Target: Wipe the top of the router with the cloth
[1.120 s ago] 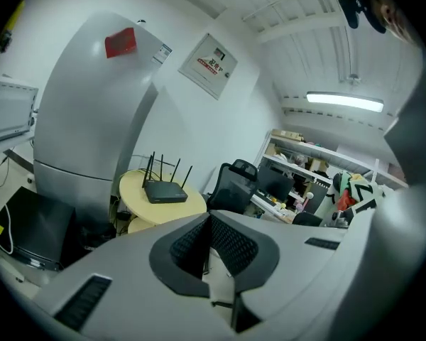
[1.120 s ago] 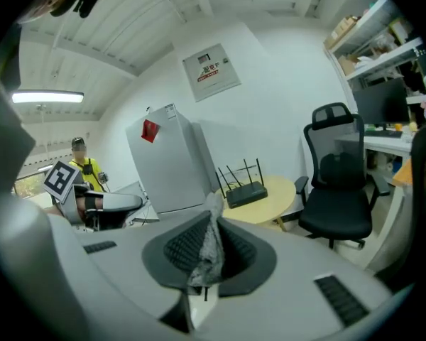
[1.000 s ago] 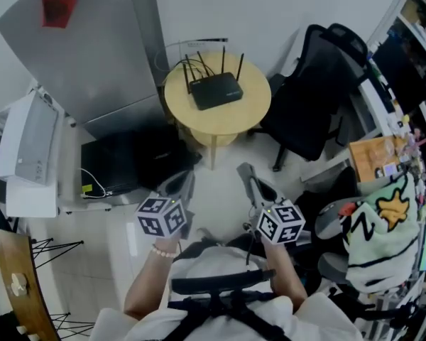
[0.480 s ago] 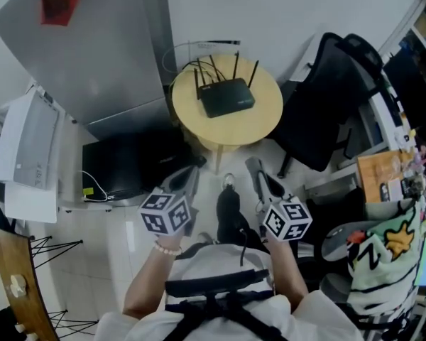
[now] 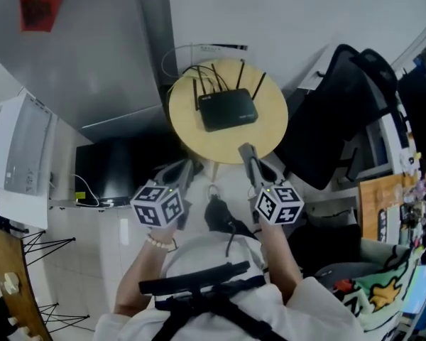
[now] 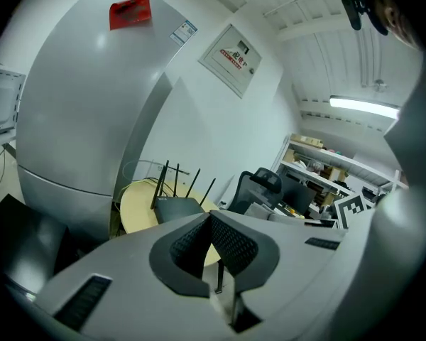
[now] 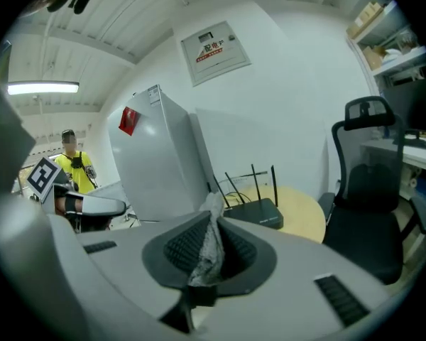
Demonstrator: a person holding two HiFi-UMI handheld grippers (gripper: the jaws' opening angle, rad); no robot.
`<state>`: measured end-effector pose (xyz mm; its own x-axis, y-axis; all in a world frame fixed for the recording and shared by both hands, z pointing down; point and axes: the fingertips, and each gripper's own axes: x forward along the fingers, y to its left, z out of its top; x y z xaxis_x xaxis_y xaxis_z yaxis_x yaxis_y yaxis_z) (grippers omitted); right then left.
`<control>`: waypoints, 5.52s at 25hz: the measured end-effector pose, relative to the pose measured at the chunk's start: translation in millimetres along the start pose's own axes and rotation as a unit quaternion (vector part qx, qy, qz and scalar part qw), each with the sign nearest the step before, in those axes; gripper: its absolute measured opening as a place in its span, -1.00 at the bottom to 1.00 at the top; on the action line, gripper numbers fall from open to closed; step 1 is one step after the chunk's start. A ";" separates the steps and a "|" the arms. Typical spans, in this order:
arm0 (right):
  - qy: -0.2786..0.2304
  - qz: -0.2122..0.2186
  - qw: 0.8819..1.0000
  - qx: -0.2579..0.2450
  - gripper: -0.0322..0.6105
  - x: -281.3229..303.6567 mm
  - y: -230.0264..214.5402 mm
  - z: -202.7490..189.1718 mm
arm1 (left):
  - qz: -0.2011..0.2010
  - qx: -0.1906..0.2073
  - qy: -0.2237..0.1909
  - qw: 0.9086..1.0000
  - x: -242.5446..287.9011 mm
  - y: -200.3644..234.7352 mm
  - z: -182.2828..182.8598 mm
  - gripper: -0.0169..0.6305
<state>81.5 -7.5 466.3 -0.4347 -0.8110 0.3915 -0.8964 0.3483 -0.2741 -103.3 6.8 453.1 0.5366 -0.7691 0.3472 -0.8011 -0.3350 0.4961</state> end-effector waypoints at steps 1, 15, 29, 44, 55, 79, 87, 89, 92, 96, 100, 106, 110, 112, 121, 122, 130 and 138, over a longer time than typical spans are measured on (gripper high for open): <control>0.003 0.002 1.000 -0.002 -0.80 13.1 -6.7 5.9 | 0.002 -0.002 0.000 1.000 11.6 4.3 3.8 -0.96; 0.064 0.011 0.998 -0.026 -0.80 171.1 -107.0 46.0 | 0.008 -0.021 0.023 0.999 169.1 21.7 41.6 -0.96; 0.143 -0.065 0.985 -0.068 -0.80 302.7 -205.5 17.8 | 0.039 -0.047 0.056 0.997 240.8 59.5 43.1 -0.96; 0.215 -0.155 0.941 -0.210 -0.80 379.9 -232.2 -10.8 | 0.057 -0.039 0.086 0.994 256.5 88.6 35.3 -0.96; 0.238 -0.190 0.902 -0.307 -0.80 388.2 -239.5 -13.2 | 0.060 -0.042 0.094 0.993 248.7 94.4 30.2 -0.96; 0.263 0.011 0.924 -0.277 -0.80 416.5 -98.6 -55.7 | 0.099 -0.054 0.078 0.991 238.4 117.0 27.7 -0.96; 0.268 0.072 0.929 -0.244 -0.80 425.7 -51.1 -68.8 | 0.150 -0.067 0.078 0.983 224.7 138.9 18.8 -0.96; 0.272 0.081 0.930 -0.233 -0.80 425.9 -44.6 -70.2 | 0.155 -0.067 0.072 0.983 223.2 140.7 20.6 -0.96; 0.272 0.103 0.935 -0.201 -0.80 423.9 -29.7 -71.6 | 0.158 -0.057 0.063 0.984 217.1 140.9 25.6 -0.96; 0.284 0.117 0.932 -0.192 -0.80 419.3 -21.9 -81.4 | 0.156 -0.063 0.058 0.984 212.2 140.5 24.8 -0.96; 0.281 0.091 0.934 -0.201 -0.80 417.3 -40.2 -78.2 | 0.150 -0.064 0.060 0.985 211.9 138.1 22.9 -0.96; 0.276 0.029 0.939 -0.202 -0.80 402.3 -99.2 -66.5 | 0.136 -0.060 0.067 0.987 219.9 128.3 20.2 -0.96; 0.269 -0.001 0.943 -0.197 -0.80 387.9 -141.2 -58.5 | 0.124 -0.055 0.071 0.988 228.3 118.4 18.5 -0.96; 0.267 -0.017 0.944 -0.192 -0.80 381.2 -161.4 -56.6 | 0.119 -0.053 0.074 0.989 232.4 113.7 17.3 -0.96; 0.265 -0.092 0.944 -0.175 -0.80 346.1 -240.9 -47.5 | 0.096 -0.046 0.089 0.990 246.8 97.3 8.3 -0.96; 0.263 -0.102 0.944 -0.170 -0.80 341.0 -249.0 -45.5 | 0.095 -0.045 0.090 0.990 247.4 95.8 8.1 -0.96; 0.261 -0.088 0.947 -0.163 -0.80 329.5 -244.1 -55.1 | 0.095 -0.044 0.093 0.990 245.6 93.9 3.8 -0.96; 0.278 0.004 0.936 -0.214 -0.80 336.0 -152.2 -80.9 | 0.112 -0.048 0.090 0.989 232.8 101.1 -1.0 -0.96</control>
<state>64.9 -295.0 710.6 -0.3127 -0.4785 0.8205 -0.7934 0.6065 0.0514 -59.1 -205.5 584.9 0.3948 -0.7060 0.5879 -0.8803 -0.1075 0.4621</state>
